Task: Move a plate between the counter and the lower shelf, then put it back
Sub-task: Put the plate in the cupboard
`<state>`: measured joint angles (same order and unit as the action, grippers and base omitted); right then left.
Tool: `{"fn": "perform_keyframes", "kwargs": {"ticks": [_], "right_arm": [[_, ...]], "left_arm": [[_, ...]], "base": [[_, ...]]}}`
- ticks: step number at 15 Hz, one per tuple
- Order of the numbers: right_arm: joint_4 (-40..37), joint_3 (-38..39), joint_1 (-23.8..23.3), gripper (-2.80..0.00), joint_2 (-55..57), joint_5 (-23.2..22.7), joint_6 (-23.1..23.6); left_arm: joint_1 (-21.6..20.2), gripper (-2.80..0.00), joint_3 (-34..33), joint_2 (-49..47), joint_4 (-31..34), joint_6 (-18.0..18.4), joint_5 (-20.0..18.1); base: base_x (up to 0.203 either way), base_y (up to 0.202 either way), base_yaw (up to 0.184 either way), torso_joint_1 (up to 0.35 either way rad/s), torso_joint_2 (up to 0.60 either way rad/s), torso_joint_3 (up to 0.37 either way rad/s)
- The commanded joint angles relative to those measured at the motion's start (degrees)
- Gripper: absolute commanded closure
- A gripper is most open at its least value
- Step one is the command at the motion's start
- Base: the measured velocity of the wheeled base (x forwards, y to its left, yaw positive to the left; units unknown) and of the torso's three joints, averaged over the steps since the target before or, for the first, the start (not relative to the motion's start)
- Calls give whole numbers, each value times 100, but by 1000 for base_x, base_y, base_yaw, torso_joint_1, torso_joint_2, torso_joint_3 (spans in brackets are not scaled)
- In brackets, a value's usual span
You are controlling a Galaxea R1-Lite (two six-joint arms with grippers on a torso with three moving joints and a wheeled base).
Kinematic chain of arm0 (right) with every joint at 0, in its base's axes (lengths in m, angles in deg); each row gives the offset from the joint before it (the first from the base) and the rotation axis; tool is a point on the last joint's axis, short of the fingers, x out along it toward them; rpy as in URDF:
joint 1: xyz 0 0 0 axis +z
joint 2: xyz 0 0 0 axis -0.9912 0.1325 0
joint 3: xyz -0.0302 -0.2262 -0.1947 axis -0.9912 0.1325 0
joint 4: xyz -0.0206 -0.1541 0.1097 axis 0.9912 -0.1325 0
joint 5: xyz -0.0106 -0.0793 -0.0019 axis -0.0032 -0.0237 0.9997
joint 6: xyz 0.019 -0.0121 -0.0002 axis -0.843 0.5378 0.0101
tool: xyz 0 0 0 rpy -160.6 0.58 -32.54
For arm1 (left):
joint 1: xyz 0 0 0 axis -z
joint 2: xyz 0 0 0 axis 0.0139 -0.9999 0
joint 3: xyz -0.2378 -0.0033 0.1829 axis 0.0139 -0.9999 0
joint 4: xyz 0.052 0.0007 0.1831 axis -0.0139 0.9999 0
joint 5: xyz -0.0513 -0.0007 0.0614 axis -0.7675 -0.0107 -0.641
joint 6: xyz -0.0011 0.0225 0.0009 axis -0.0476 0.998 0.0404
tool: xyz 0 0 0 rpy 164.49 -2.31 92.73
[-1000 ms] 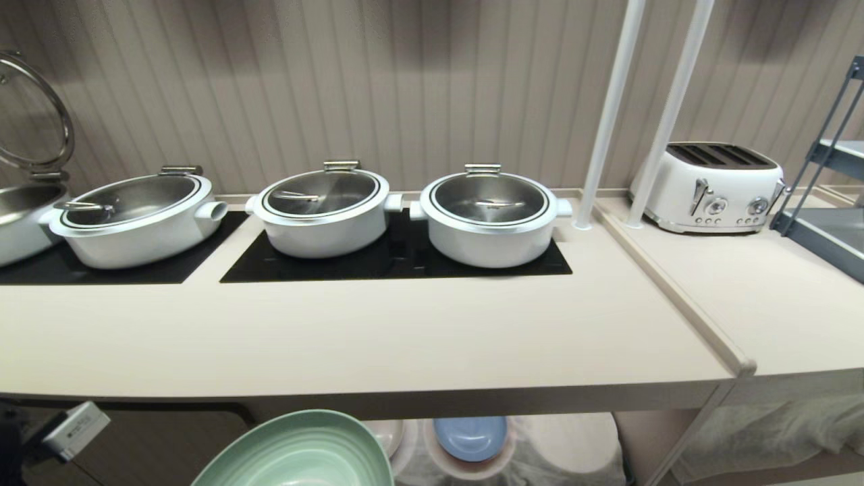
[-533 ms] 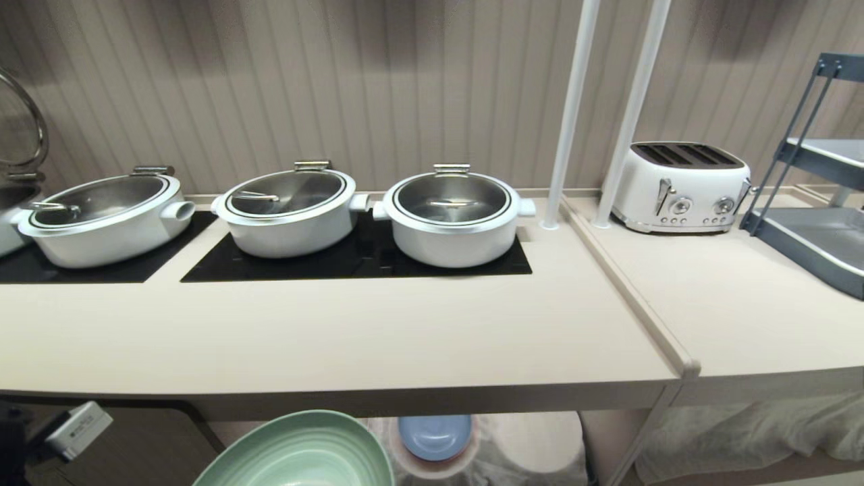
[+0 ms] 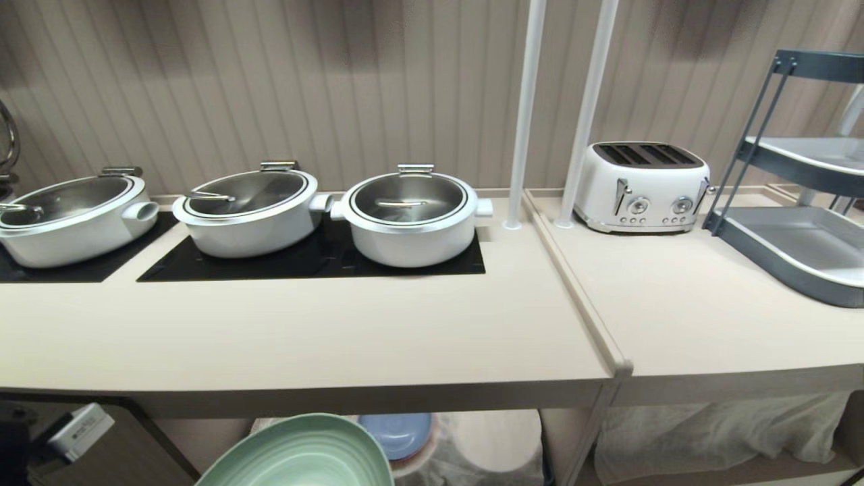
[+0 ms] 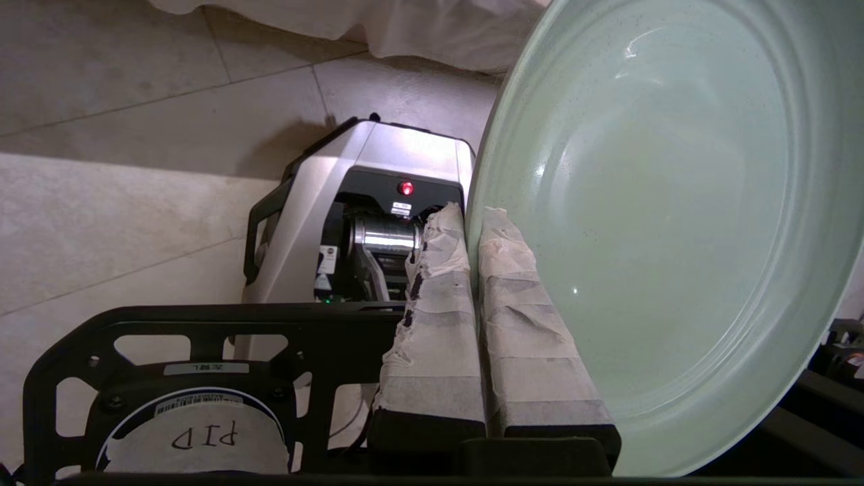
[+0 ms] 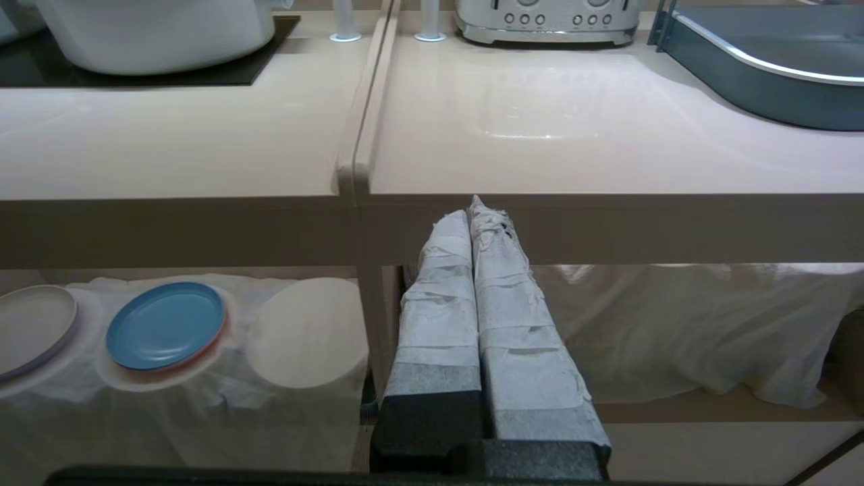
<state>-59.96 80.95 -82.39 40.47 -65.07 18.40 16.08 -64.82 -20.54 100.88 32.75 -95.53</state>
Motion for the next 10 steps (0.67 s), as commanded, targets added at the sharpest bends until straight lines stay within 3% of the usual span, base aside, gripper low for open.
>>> {"fn": "perform_keyframes", "kwargs": {"ticks": [1,10], "right_arm": [[0,0,0,0,0,0,2],[0,0,0,0,0,0,2]], "left_arm": [[1,0,-4,-8,11,-19,-7],[9,0,5,0,11,-19,-16]], "base": [[0,-199,1,1,4,2],[0,-195,1,1,3,4]]}}
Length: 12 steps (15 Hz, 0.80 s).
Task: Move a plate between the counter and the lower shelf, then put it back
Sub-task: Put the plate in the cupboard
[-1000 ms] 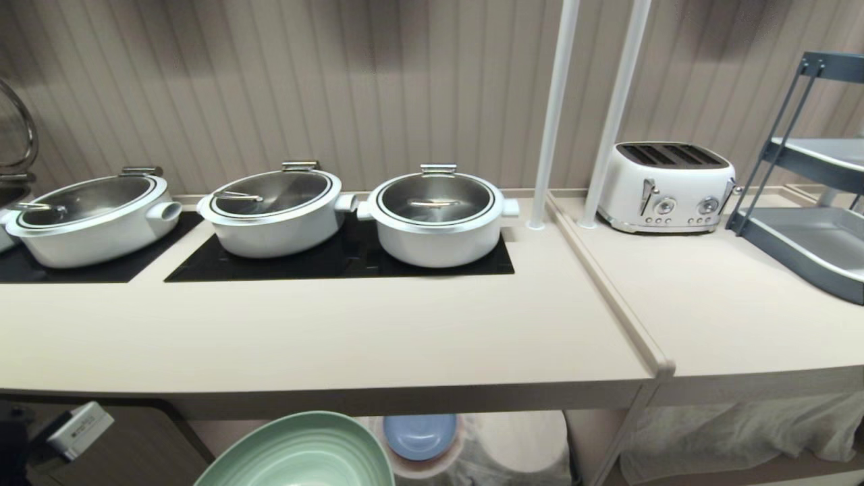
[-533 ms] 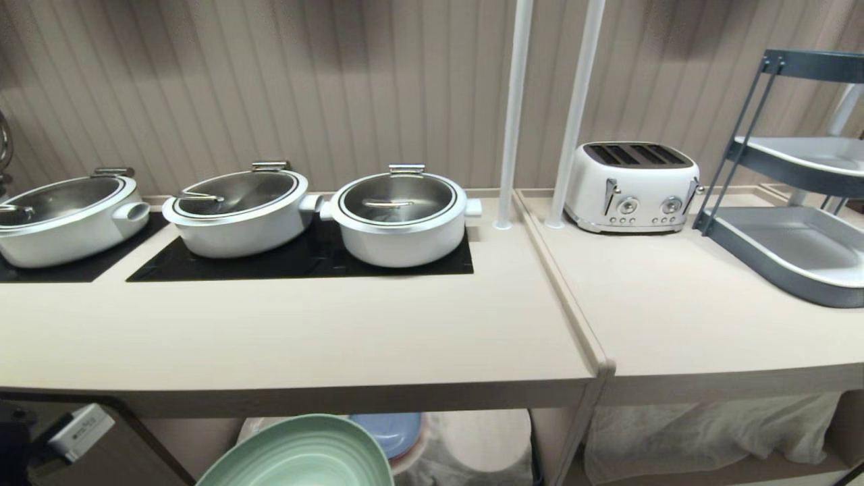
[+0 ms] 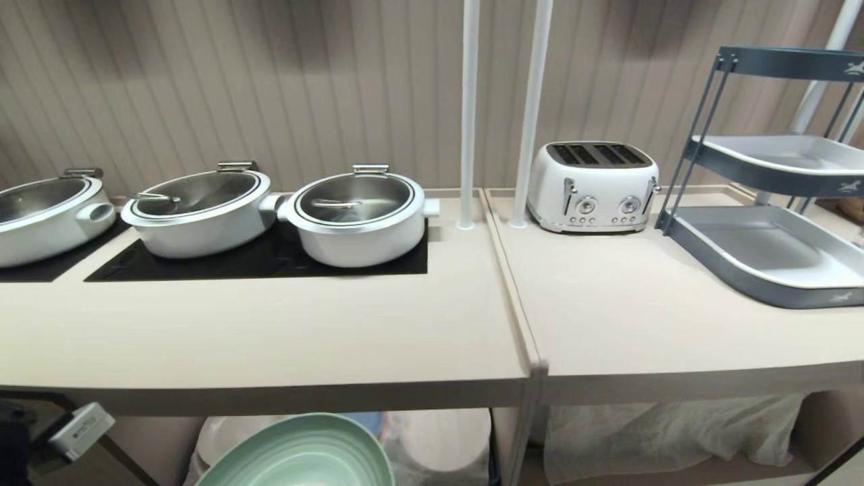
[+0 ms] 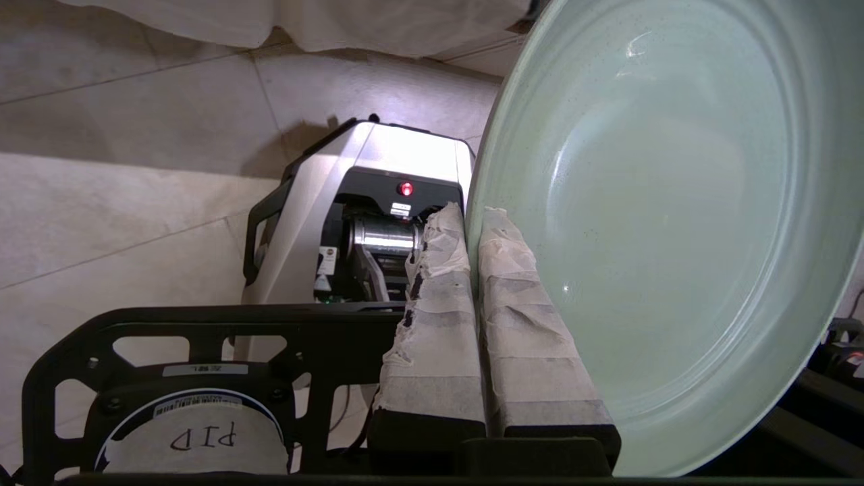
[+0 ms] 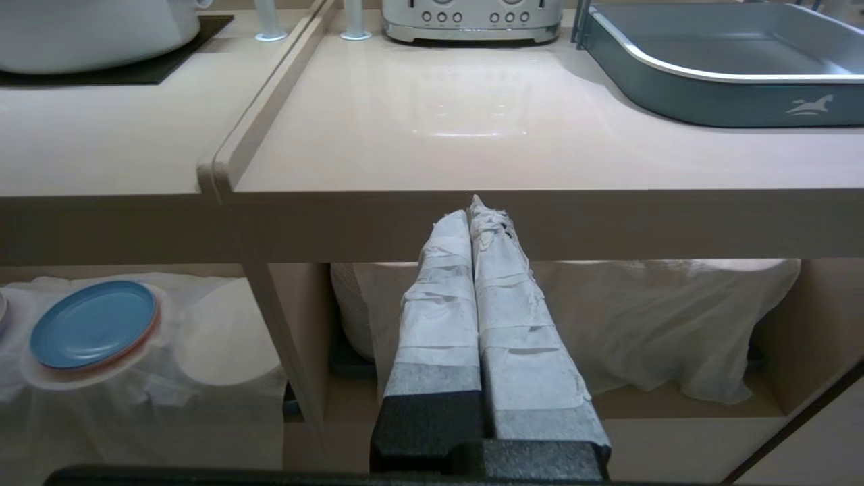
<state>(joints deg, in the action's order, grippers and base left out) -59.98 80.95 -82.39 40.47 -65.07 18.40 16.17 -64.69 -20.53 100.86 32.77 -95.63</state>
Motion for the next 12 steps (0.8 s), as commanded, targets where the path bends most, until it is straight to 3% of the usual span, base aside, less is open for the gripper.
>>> {"fn": "perform_keyframes", "kwargs": {"ticks": [1,7,12], "right_arm": [[2,0,0,0,0,0,2],[2,0,0,0,0,0,2],[2,0,0,0,0,0,2]], "left_arm": [[1,0,-8,8,14,-22,-6],[10,0,-17,17,14,-13,-6],[80,0,41,35,14,-22,1]], "base": [[0,-195,-2,5,7,0],[0,-190,-2,2,4,3],[0,-34,1,1,0,1]]}}
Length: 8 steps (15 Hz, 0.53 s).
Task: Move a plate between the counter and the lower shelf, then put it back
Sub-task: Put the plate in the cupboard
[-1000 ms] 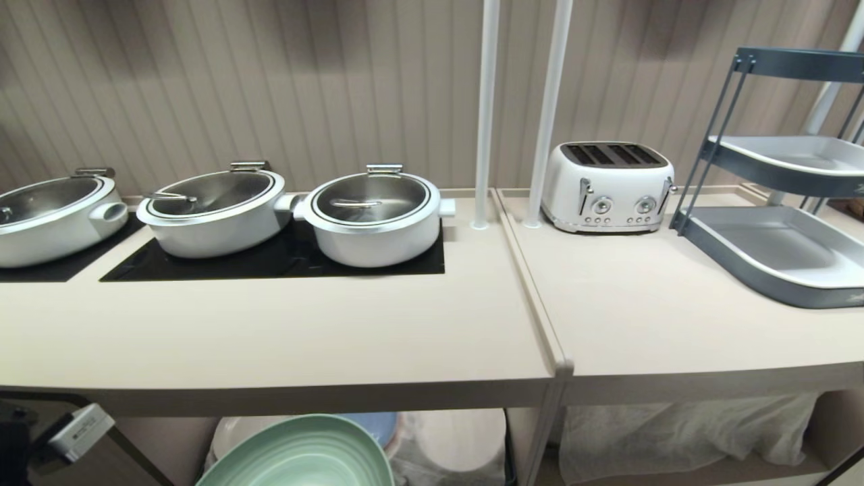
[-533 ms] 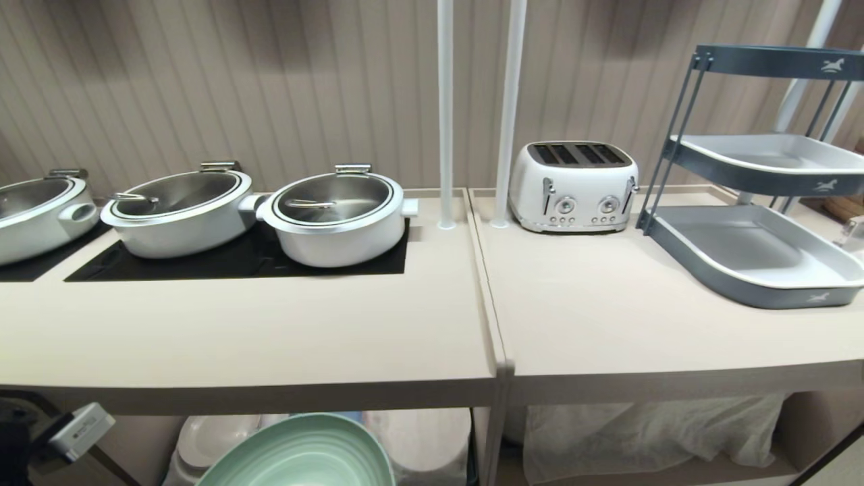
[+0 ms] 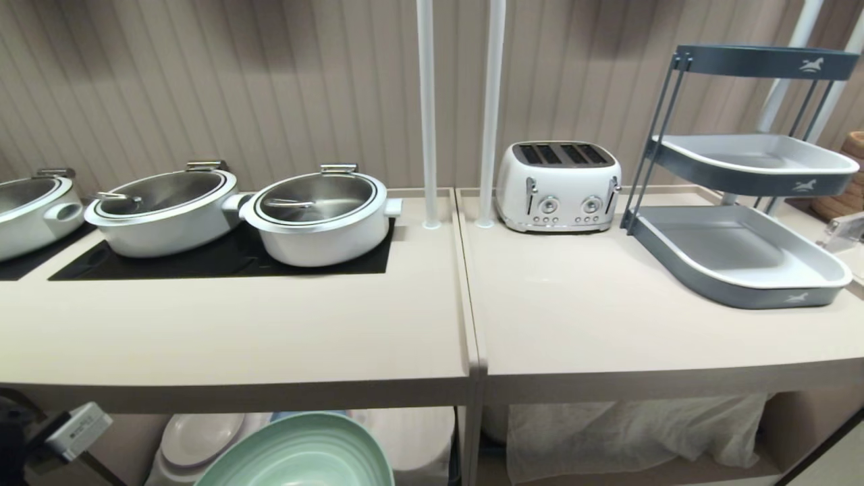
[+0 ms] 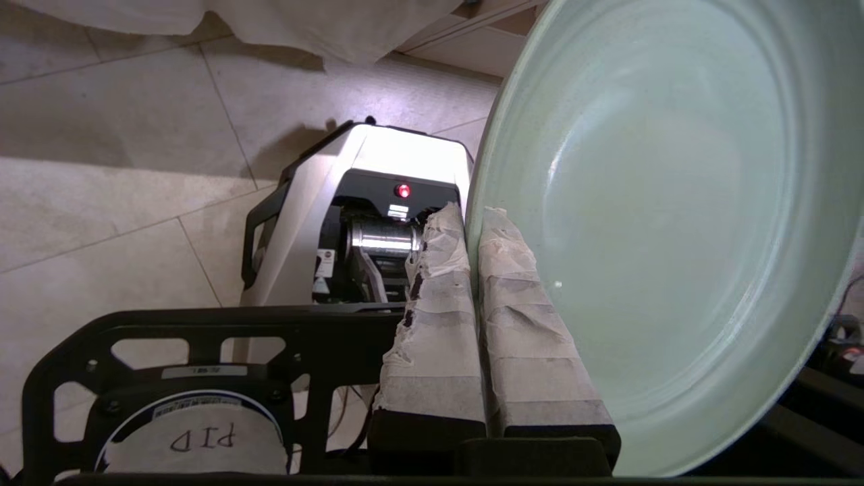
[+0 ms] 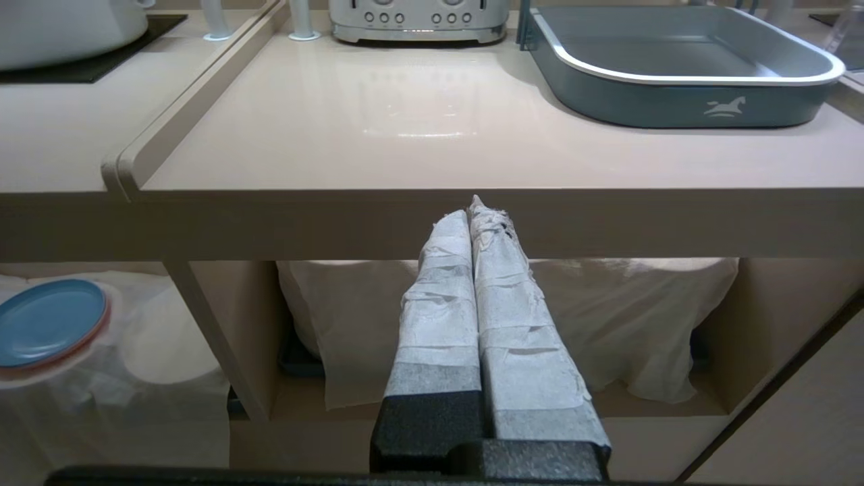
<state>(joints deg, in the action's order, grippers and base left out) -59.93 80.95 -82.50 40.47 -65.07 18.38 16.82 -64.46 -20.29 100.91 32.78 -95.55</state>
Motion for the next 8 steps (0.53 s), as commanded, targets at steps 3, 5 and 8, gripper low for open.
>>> {"fn": "perform_keyframes", "kwargs": {"ticks": [3,5,8], "right_arm": [[-2,0,11,0,0,0,4],[-2,0,11,0,0,0,4],[-2,0,11,0,0,0,4]], "left_arm": [[15,0,13,46,2,-23,-4],[15,0,3,46,8,-23,4],[24,0,-10,55,8,-14,-4]], "base": [[0,0,0,0,0,0],[0,0,0,0,0,0],[0,0,0,0,0,0]]}}
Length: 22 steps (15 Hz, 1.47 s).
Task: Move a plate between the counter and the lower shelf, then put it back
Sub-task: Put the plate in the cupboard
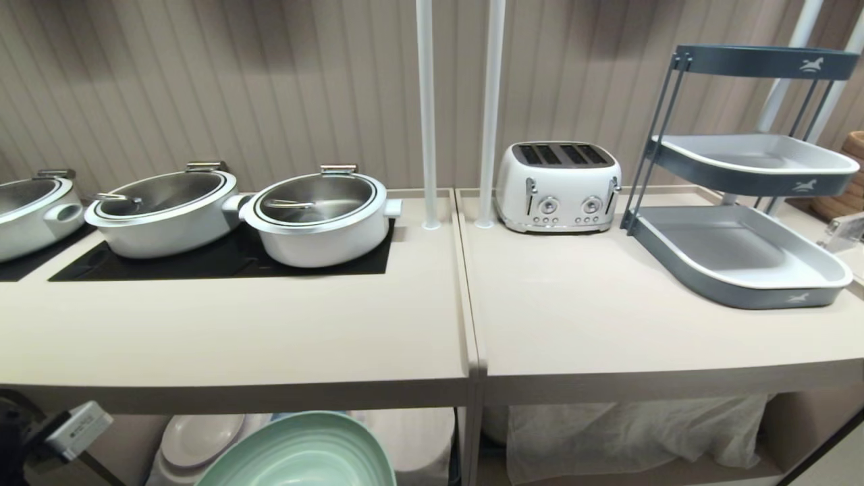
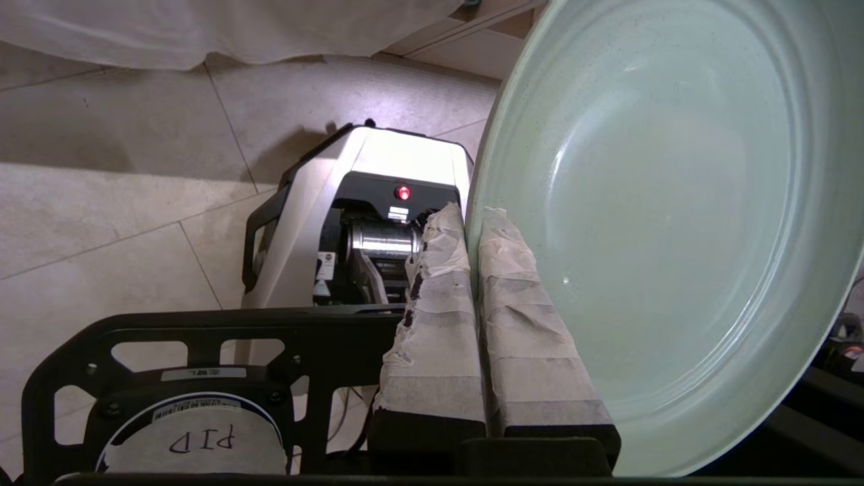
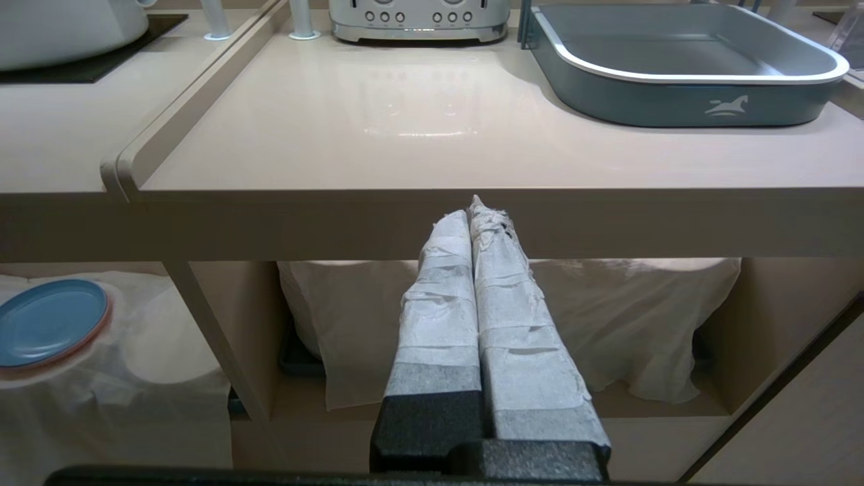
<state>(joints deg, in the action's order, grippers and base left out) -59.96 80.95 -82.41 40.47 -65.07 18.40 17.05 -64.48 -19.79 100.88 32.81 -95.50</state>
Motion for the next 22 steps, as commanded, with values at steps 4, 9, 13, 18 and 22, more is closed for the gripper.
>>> {"fn": "perform_keyframes", "kwargs": {"ticks": [4,9,13,18,22], "right_arm": [[0,0,2,0,0,0,2],[0,0,2,0,0,0,2],[-9,0,2,0,0,0,2],[-9,0,2,0,8,0,-8],[-9,0,2,0,9,0,-33]], "left_arm": [[1,0,-47,119,29,-17,26],[36,0,-47,119,38,-17,34],[36,0,-64,119,38,-17,34],[36,0,-73,102,38,-17,-1],[36,0,-73,93,38,-17,-10]], "base": [[0,0,0,0,0,0],[0,0,0,0,0,0],[0,0,0,-6,4,6],[0,0,0,-134,295,145],[0,0,0,-145,307,159]]}}
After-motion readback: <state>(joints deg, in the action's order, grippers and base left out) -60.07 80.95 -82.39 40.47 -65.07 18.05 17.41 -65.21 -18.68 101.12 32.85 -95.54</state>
